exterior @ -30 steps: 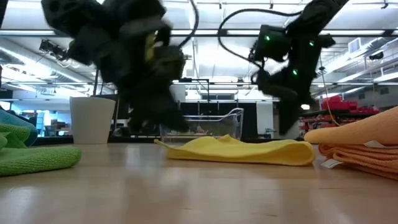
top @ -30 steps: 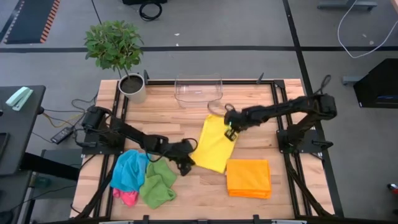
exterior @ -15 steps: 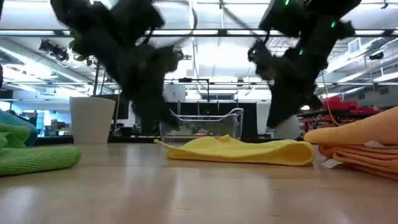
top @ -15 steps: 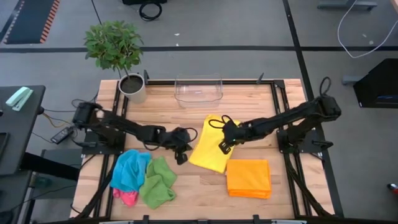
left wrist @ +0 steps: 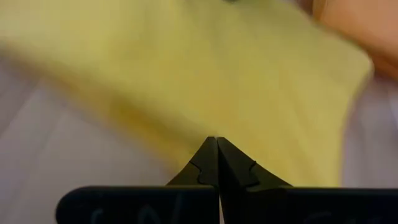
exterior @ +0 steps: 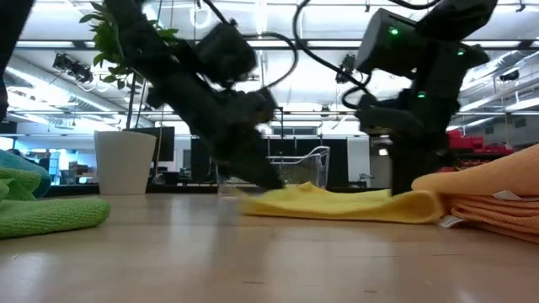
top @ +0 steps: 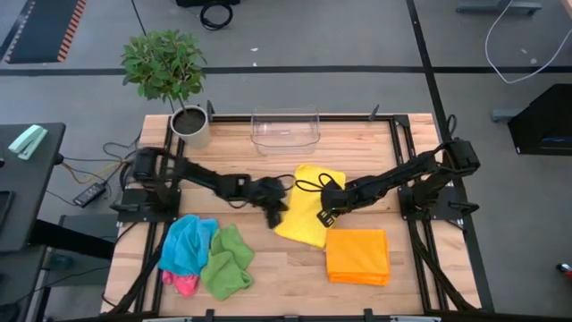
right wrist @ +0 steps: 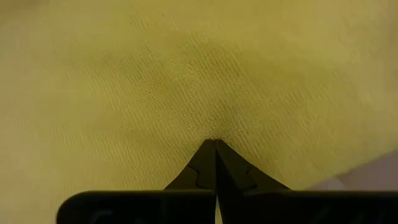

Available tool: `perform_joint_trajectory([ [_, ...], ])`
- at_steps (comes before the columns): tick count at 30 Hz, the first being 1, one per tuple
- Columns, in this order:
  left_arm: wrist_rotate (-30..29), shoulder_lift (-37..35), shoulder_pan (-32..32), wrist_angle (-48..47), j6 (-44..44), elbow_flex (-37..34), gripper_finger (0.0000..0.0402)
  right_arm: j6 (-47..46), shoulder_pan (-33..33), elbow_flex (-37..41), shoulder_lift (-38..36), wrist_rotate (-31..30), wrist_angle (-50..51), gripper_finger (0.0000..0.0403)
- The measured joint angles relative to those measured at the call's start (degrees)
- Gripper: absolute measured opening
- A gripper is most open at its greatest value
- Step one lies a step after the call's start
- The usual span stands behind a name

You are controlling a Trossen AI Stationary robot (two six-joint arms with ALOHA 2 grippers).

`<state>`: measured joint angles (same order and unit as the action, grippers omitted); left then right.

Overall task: Fold microfiber towels
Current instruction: Fold the yellow towel on the table

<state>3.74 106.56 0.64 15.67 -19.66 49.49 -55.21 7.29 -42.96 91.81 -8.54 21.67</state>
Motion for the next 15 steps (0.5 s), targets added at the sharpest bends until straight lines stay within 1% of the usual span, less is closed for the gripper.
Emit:
perform_joint_trajectory([
  [1, -0.14, 0.96, 0.00, 0.41, 0.00, 0.48, 0.0001, 0.61, 0.00, 0.05, -0.42, -0.25, 1.60, 0.0002],
  [2, -0.06, 1.06, 0.00, -1.72, 0.02, 0.50, 0.0001, 0.75, -0.07, -0.20, -0.53, -0.80, 2.64, 0.0002],
  [5, -0.08, 4.38, 0.05, -2.50, -0.01, 3.56, 0.0001, 0.39, -0.15, -1.10, -3.80, -3.38, 3.81, 0.0002],
  [7, 0.38, 4.53, 0.04, -5.95, 0.00, 5.05, 0.0001, -0.19, -0.09, -1.97, -5.28, -4.97, 1.51, 0.0002],
  [9, 0.62, 6.32, 0.04, -5.85, 0.68, 6.78, 0.0001, -0.24, -0.13, -1.77, -6.73, -5.42, 1.17, 0.0002],
  [11, 0.53, 5.83, 0.04, -8.63, 1.63, 7.60, 0.0001, -0.34, -0.46, -2.02, -6.40, -5.93, -4.02, 0.0002],
  [12, 0.42, 6.12, 0.04, -9.66, 2.13, 8.48, 0.0001, -0.22, -0.80, -2.04, -6.28, -6.04, -4.78, 0.0002],
  [13, 0.28, 6.43, 0.06, -9.77, 2.34, 8.92, 0.0001, 0.06, -0.99, -1.90, -5.60, -6.22, -5.75, 0.0002],
  [15, -0.03, 5.56, 0.00, -13.75, 2.38, 10.06, 0.0002, -0.14, -1.38, -2.05, -3.01, -5.84, -11.05, 0.0002],
])
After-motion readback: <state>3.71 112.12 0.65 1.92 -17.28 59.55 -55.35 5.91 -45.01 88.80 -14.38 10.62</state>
